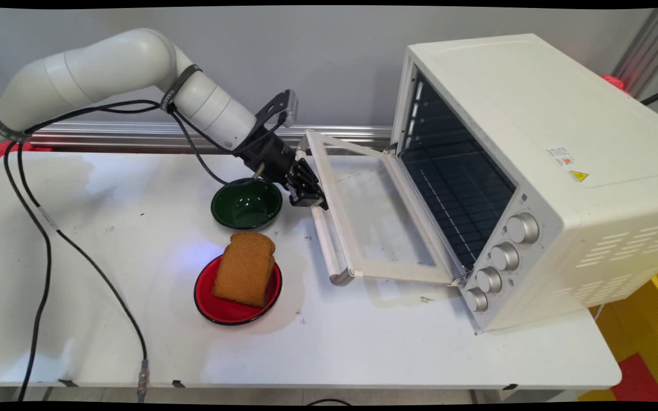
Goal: Open the oven
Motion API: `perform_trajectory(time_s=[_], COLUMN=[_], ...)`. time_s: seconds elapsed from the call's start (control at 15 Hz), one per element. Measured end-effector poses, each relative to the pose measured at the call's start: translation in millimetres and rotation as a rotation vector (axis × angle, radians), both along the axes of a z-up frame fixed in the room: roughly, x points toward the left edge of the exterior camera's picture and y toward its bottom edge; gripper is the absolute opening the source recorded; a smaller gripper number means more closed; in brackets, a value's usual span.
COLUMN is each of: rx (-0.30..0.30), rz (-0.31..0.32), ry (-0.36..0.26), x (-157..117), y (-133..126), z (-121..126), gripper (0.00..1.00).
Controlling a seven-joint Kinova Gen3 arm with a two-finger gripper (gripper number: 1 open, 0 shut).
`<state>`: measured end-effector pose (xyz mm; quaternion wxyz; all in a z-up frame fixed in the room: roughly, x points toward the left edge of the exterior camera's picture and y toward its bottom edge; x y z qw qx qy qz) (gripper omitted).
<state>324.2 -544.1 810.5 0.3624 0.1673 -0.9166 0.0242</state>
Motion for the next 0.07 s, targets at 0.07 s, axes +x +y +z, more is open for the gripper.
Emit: perform_trajectory(time_s=[0.07], rx=[0.000], rz=[-0.002], ry=[0.001], x=[1.4], y=[0.9], z=[-0.7], gripper=[0.00])
